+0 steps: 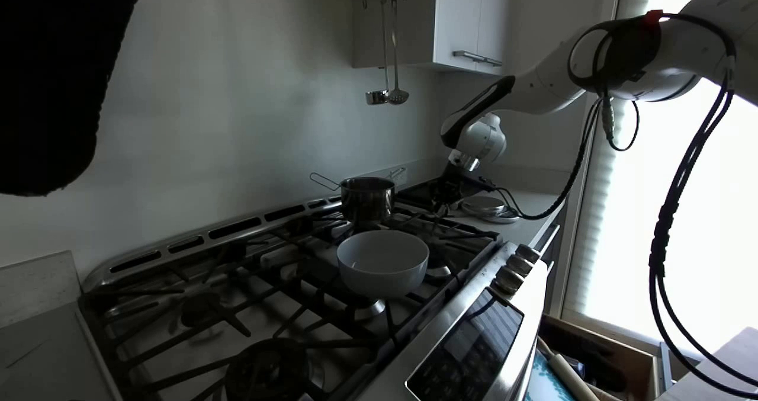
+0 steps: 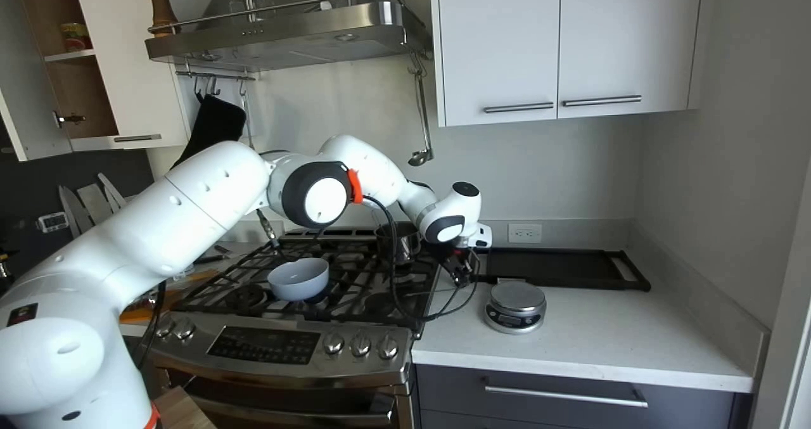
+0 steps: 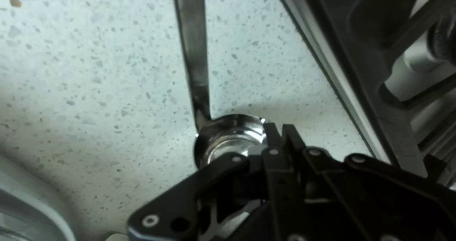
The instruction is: Put the serving spoon on the stove
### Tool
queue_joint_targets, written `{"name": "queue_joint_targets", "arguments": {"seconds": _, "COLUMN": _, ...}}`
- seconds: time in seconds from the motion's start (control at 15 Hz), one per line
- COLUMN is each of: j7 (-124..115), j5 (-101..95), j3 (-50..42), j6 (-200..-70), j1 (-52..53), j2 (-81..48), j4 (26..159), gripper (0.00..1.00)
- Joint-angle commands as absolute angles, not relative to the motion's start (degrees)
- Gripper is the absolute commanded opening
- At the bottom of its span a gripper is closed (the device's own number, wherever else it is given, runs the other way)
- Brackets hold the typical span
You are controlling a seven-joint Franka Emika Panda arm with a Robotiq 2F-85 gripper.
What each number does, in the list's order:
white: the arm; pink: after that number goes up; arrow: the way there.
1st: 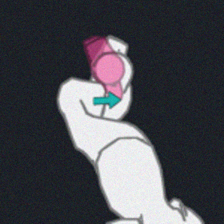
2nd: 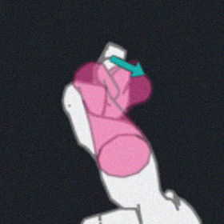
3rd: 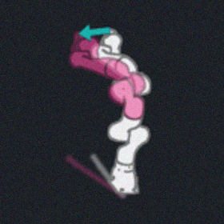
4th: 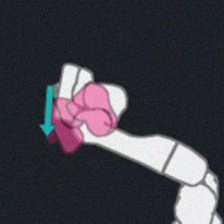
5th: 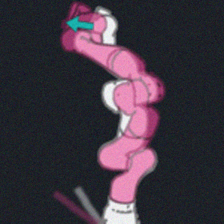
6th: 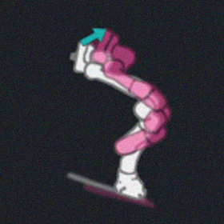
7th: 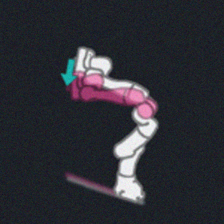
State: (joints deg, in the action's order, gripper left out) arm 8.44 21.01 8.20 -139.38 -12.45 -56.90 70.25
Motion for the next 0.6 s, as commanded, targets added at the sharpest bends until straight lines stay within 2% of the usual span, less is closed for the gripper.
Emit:
{"name": "queue_joint_targets", "arguments": {"seconds": 0.0, "j7": 8.0, "j5": 17.8, "j3": 6.5, "j6": -137.5, "j1": -11.3, "j2": -53.7, "j4": 74.0, "gripper": 0.02}}
{"name": "queue_joint_targets", "arguments": {"seconds": 0.53, "j7": 21.8, "j5": 17.1, "j3": 11.2, "j6": -136.6, "j1": -14.1, "j2": -45.5, "j4": 82.7, "gripper": 0.02}}
